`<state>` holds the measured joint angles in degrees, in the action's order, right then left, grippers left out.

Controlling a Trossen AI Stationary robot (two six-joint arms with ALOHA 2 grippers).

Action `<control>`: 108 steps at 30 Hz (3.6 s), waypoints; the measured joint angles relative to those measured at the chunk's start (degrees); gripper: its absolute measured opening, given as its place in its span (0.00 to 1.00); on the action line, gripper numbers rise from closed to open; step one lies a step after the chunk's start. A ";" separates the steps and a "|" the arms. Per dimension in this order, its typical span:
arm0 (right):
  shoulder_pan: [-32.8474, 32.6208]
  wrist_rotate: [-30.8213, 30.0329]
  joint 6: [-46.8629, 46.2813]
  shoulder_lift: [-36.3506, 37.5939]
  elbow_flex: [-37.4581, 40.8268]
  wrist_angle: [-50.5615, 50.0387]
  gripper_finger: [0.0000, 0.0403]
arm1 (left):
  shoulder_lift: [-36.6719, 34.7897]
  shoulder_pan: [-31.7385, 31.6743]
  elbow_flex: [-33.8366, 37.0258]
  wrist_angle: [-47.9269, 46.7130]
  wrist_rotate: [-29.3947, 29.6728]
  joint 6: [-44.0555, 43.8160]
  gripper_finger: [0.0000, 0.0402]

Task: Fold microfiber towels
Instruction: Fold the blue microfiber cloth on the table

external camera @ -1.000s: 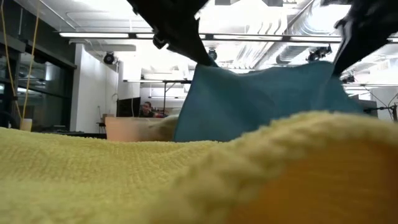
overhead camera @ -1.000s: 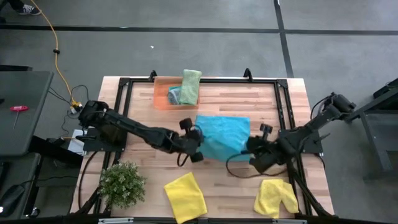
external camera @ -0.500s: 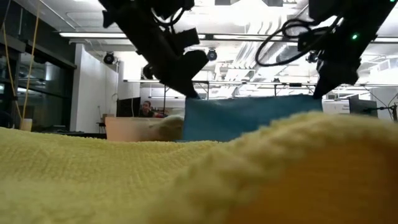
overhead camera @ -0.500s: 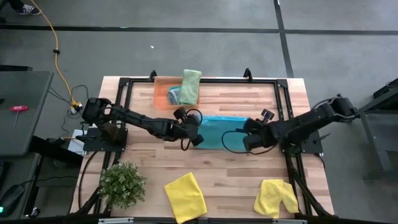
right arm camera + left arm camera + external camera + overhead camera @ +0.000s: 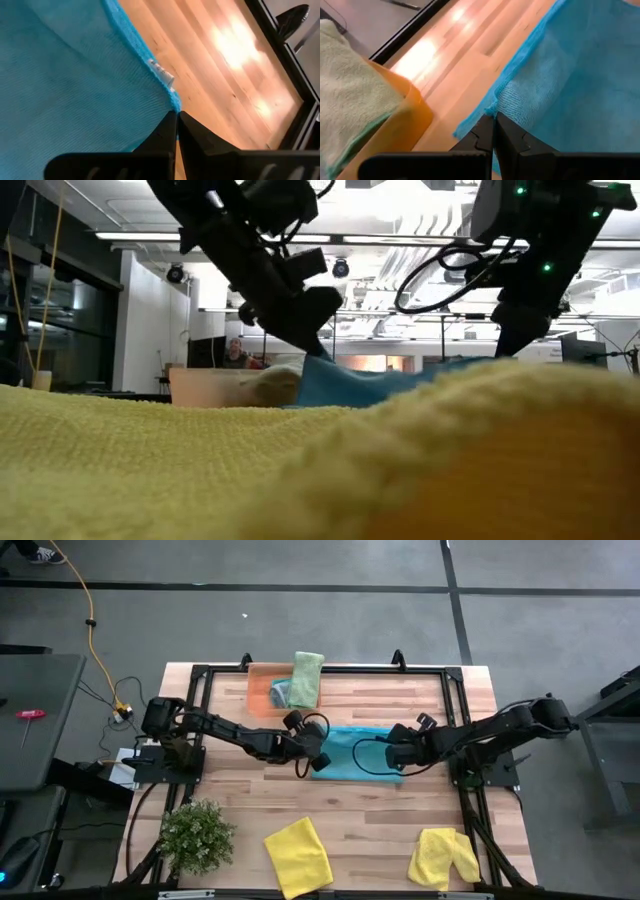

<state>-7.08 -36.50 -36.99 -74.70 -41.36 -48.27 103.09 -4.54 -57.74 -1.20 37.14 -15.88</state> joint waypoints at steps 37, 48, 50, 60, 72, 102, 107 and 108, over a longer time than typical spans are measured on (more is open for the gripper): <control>7.07 -3.68 11.09 0.49 -0.02 2.52 0.46 | 0.74 -1.75 -0.10 0.59 8.46 15.81 0.41; -4.50 2.58 10.71 12.17 6.19 6.74 0.56 | -3.46 4.81 -0.14 -5.38 -32.14 22.05 0.47; -7.68 2.73 7.94 15.39 8.79 9.46 0.56 | -2.49 7.36 -0.10 -4.88 -32.46 22.12 0.47; -13.76 2.74 6.02 20.74 14.23 21.46 0.56 | 2.25 11.84 -0.08 -6.43 -18.13 23.63 0.46; -13.72 5.04 7.46 20.11 14.23 22.90 0.56 | 5.59 8.15 -0.21 -8.04 -23.08 22.98 0.46; -17.30 20.23 24.87 1.16 10.38 19.45 0.44 | 5.77 8.52 -0.08 -8.51 -21.76 23.56 0.03; -17.32 22.09 25.45 -2.92 10.36 20.61 0.39 | 5.77 8.81 -0.06 -8.53 -21.22 23.54 0.01; -17.32 22.17 25.26 -3.55 10.27 20.66 0.38 | 5.77 8.81 -0.06 -8.52 -21.22 23.54 0.01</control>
<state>-24.40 -14.33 -11.73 -78.24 -31.09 -27.61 108.86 4.27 -57.80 -9.73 15.92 7.66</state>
